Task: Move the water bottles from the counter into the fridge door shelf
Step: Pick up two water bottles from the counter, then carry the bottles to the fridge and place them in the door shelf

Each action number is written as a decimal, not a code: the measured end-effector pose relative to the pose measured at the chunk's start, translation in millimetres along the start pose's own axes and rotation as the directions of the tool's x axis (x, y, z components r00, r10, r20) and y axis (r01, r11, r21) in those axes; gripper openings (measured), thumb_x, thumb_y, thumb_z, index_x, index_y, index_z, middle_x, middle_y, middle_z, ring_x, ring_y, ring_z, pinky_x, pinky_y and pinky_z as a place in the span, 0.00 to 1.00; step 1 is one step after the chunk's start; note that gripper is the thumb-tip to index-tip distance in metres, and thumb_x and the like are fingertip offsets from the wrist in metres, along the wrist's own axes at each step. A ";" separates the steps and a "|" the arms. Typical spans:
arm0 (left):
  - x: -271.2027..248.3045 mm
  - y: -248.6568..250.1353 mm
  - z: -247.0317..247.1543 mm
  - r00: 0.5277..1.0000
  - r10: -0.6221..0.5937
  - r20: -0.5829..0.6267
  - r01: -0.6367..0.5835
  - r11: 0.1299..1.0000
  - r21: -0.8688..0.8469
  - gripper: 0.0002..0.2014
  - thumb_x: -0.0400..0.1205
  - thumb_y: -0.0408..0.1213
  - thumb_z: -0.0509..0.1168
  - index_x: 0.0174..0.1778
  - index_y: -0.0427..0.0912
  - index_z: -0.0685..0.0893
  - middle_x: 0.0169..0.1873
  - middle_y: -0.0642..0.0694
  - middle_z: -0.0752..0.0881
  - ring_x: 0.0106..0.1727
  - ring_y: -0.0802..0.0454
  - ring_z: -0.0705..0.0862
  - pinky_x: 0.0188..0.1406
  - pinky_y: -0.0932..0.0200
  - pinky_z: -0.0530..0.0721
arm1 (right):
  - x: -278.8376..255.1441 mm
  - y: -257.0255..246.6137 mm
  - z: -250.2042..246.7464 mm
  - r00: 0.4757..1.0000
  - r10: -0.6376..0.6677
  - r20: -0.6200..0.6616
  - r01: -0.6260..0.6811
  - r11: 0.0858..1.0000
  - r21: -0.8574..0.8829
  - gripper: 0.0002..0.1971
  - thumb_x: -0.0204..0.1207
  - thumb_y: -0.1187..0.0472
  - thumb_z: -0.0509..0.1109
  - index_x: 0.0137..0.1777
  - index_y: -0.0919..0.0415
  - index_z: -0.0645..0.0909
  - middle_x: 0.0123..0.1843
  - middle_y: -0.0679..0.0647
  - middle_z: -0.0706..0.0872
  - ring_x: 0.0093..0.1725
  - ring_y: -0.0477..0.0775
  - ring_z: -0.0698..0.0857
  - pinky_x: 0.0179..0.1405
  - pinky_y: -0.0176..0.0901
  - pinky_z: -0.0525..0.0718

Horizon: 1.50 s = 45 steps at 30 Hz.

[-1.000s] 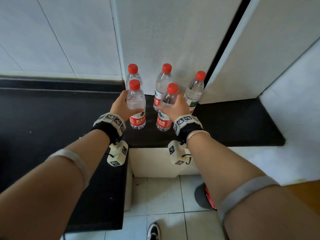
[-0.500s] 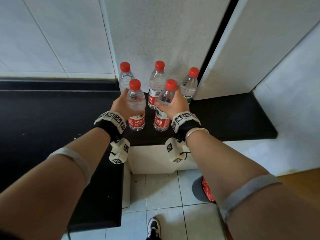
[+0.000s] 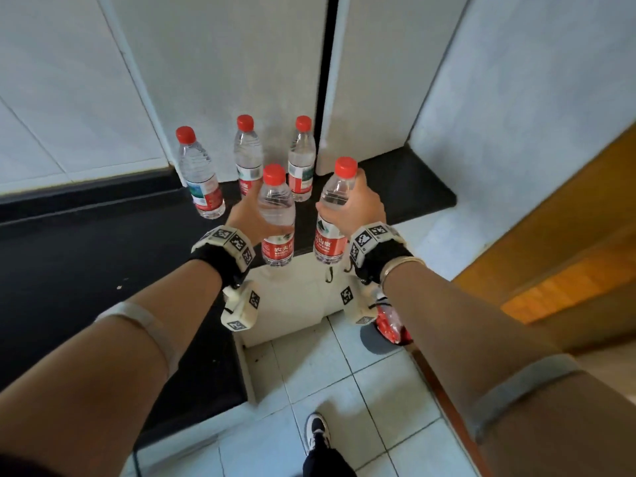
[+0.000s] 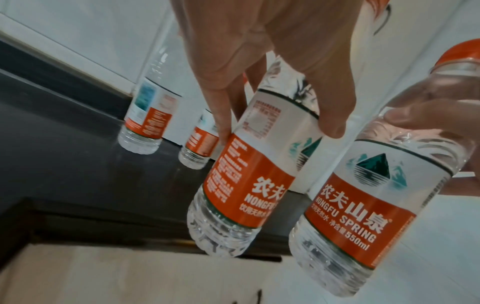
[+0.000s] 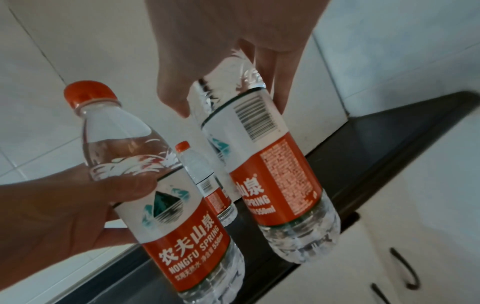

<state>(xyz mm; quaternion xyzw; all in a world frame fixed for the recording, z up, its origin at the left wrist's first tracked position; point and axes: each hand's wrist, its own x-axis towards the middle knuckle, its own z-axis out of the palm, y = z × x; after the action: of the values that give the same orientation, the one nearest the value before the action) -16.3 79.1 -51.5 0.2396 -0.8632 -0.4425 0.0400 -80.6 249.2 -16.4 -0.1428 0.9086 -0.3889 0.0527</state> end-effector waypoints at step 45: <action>-594.2 392.5 509.1 -0.092 0.586 0.805 -0.594 0.617 -0.517 0.48 0.60 0.36 0.82 0.74 0.45 0.64 0.64 0.49 0.79 0.64 0.50 0.78 0.71 0.51 0.71 | -665.3 331.7 -468.3 0.083 0.573 -0.816 -0.811 0.515 0.279 0.44 0.67 0.42 0.75 0.78 0.54 0.56 0.59 0.58 0.85 0.52 0.59 0.86 0.46 0.49 0.86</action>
<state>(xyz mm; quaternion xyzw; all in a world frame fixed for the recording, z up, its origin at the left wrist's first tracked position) 216.2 918.8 32.8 -0.4794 -0.7118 -0.4206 -0.2942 384.5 990.9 58.2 0.5101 0.8007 -0.2130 -0.2309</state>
